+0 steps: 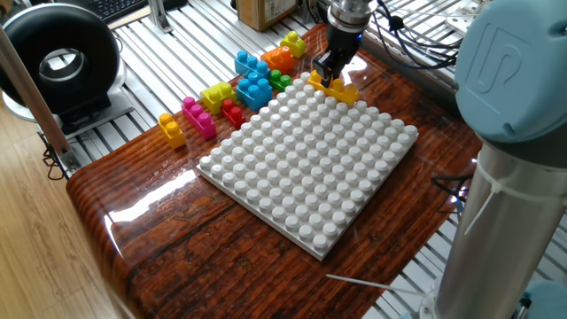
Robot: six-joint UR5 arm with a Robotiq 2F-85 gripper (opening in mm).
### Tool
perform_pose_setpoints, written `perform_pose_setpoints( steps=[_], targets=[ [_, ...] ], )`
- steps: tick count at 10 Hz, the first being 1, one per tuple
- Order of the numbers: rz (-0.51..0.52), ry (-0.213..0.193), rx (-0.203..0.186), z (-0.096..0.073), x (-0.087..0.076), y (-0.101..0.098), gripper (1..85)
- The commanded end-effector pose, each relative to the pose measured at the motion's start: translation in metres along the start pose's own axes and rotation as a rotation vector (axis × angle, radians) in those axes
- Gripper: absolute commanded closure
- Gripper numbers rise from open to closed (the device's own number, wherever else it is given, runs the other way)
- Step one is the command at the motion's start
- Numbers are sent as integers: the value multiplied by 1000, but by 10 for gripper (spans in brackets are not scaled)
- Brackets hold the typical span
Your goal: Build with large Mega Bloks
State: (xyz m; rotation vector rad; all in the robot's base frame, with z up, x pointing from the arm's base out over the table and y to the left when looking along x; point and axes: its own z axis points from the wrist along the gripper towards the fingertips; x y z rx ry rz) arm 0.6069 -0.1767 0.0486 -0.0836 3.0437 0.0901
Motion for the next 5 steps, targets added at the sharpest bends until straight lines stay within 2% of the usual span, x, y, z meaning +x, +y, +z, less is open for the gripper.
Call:
perform_pose_setpoints(
  steps=[1, 5],
  targets=[
    [4, -2, -2, -1, 0, 0, 847],
    [21, -3, -14, 0, 0, 5, 847]
  ],
)
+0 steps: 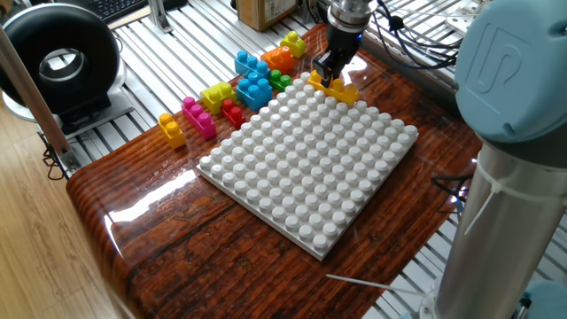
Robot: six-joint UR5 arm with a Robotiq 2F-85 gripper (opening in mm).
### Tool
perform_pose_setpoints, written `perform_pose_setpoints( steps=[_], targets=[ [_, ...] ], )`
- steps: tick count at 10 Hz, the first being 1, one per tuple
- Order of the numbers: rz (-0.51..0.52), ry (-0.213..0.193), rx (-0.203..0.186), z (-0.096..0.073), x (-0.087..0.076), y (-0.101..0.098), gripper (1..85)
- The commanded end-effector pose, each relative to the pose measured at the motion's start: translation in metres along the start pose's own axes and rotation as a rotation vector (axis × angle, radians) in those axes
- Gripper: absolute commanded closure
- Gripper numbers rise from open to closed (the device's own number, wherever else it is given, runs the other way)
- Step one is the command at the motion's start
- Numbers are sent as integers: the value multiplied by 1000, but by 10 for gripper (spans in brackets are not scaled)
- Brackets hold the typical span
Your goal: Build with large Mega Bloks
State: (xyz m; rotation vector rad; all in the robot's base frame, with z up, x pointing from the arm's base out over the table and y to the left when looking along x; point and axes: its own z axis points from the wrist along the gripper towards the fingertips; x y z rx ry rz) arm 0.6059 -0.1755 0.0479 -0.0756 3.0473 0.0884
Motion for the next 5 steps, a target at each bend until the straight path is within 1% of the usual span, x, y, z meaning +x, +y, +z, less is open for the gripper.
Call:
perform_pose_setpoints(
  steps=[1, 4, 5],
  targets=[
    [17, -6, -18, -1, -2, 4, 847],
    [14, -12, -44, -2, -3, 8, 847],
    [15, -15, -47, -1, -4, 8, 847]
  ],
)
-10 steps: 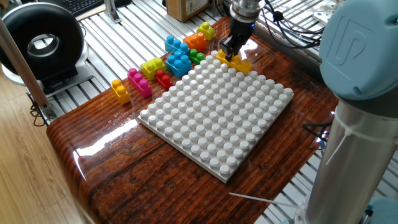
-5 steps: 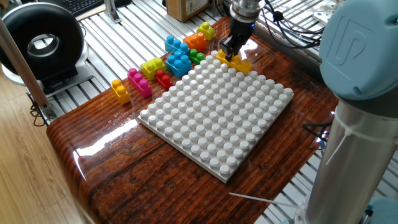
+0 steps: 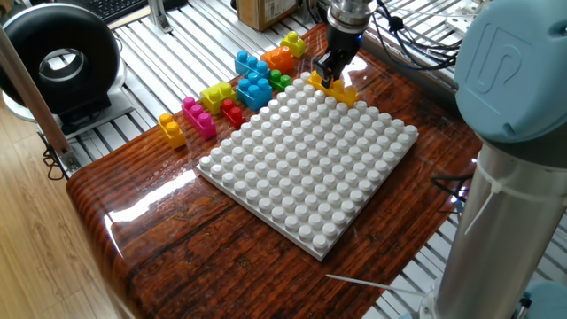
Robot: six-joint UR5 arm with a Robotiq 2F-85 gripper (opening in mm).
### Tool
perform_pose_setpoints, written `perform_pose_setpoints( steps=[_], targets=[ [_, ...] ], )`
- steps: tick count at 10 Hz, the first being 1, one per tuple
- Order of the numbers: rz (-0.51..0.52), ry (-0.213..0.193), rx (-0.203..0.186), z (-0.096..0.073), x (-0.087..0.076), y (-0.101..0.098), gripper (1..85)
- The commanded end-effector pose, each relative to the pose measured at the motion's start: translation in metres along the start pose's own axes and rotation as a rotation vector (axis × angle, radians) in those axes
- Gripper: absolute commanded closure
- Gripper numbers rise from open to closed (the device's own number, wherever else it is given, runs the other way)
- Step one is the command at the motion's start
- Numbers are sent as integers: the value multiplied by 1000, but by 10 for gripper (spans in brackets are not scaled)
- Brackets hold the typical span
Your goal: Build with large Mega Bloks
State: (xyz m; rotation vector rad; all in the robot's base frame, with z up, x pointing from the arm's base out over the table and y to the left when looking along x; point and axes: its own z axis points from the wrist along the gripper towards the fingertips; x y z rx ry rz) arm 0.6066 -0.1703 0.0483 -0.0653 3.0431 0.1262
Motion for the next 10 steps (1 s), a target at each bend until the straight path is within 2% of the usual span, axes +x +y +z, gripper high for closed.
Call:
perform_pose_setpoints(
  steps=[1, 2, 5, 10],
  targets=[
    [9, -13, -23, -1, -3, 3, 847],
    [12, -13, -23, -1, -3, 3, 847],
    [6, -47, -36, 4, -12, 5, 847],
    [11, -61, -34, 4, -15, 4, 847]
  ],
)
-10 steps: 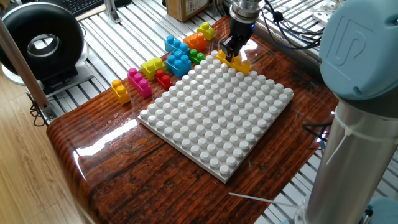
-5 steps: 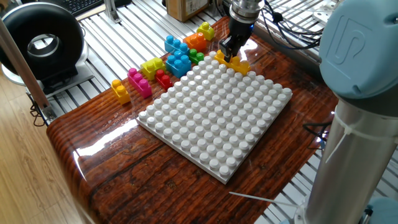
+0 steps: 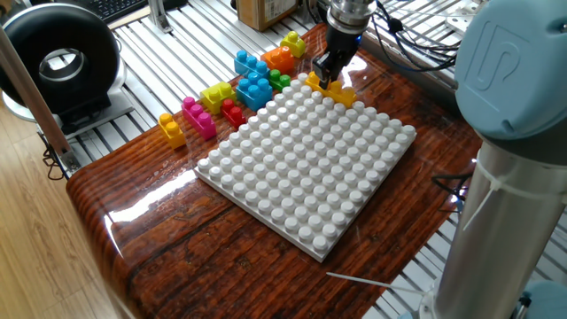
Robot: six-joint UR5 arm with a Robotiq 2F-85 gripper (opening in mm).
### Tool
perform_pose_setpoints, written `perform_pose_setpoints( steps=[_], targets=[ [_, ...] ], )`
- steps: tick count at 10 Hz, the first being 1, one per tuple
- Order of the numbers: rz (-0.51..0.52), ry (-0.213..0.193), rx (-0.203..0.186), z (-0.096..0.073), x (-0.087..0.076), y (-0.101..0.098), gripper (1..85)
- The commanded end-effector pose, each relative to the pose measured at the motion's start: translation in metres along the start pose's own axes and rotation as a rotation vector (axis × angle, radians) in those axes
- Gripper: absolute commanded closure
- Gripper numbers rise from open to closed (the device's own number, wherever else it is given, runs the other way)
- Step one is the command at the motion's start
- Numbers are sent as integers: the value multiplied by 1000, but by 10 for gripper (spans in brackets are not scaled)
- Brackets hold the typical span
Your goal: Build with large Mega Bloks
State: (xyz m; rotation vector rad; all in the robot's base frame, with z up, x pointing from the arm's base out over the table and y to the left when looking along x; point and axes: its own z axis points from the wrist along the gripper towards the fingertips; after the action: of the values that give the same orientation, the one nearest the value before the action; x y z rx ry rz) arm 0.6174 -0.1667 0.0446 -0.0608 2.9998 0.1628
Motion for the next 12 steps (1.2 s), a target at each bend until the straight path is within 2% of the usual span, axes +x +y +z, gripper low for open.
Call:
perform_pose_setpoints(
  steps=[1, 3, 4, 5, 6, 7, 9, 12],
  targets=[
    [15, -23, -10, 0, -6, 1, 847],
    [26, -33, -9, -1, -8, 0, 847],
    [28, -22, -11, -1, -6, 0, 833],
    [10, -12, -25, -2, -3, 2, 767],
    [-26, 16, -15, -2, 4, -2, 647],
    [-49, 18, -15, -3, 4, -2, 490],
    [-73, 17, -32, -3, 3, 3, 370],
    [-67, 38, -33, -8, 9, 2, 360]
  ],
)
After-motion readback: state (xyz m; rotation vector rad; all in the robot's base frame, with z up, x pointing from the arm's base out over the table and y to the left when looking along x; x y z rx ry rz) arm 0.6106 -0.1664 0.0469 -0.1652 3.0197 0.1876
